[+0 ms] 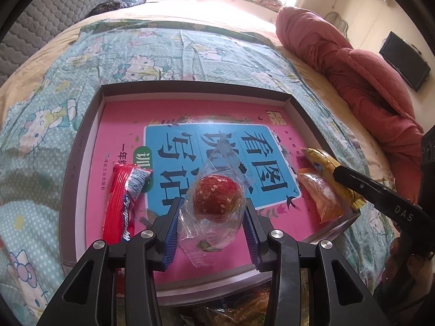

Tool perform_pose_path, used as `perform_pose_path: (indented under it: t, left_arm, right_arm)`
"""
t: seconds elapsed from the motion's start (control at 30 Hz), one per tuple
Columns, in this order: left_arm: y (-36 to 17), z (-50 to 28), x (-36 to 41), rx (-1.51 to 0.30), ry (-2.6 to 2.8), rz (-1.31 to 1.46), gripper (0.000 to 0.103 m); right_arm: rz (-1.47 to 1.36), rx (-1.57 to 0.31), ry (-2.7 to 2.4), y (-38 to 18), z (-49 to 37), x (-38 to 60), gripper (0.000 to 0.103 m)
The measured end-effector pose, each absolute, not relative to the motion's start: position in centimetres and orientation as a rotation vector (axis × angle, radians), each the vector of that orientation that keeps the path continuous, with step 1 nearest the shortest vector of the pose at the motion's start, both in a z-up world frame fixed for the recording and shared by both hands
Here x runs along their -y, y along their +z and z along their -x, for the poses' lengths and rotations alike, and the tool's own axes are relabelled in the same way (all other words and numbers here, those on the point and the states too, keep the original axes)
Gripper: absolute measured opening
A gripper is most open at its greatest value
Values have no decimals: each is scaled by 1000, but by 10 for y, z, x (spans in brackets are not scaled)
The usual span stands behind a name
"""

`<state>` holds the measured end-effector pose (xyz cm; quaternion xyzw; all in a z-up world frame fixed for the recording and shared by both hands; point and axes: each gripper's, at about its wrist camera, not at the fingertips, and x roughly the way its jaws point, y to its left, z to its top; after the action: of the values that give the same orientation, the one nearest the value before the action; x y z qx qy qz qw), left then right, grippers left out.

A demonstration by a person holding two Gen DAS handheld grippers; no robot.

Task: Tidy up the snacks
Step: 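Carry the candy bag into the pink box while the right tool carries the yellow bar there, then open the left tool to drop the candy bag while the right lowers and releases the yellow bar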

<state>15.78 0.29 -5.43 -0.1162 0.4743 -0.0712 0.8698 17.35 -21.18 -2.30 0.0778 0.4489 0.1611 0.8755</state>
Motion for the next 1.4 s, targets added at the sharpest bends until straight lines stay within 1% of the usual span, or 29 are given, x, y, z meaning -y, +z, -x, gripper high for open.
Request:
perform_pose_path:
  t: [0.5, 0.8, 1.03, 1.13, 1.33, 1.4]
  left_arm:
    - [-53, -156, -4, -1008, -156, 260, 45]
    - [-43, -152, -7, -990, -163, 269, 49]
    - [-32, -149, -12, -967, -159, 279, 50]
    - [-25, -145, -13, -954, -159, 277, 54]
    - [-14, -140, -18, -933, -158, 288, 55]
    - [-11, -139, -20, -928, -159, 293, 57]
  right_arm:
    - [-76, -935, 274, -25, -172, 209, 24]
    - [-44, -950, 301, -31, -168, 198, 24]
    - [-41, -957, 322, -34, -166, 192, 24]
    - [-52, -948, 321, -31, -166, 194, 24]
    - [-64, -938, 322, -25, -164, 197, 24]
    - [-68, -934, 326, -24, -164, 197, 24]
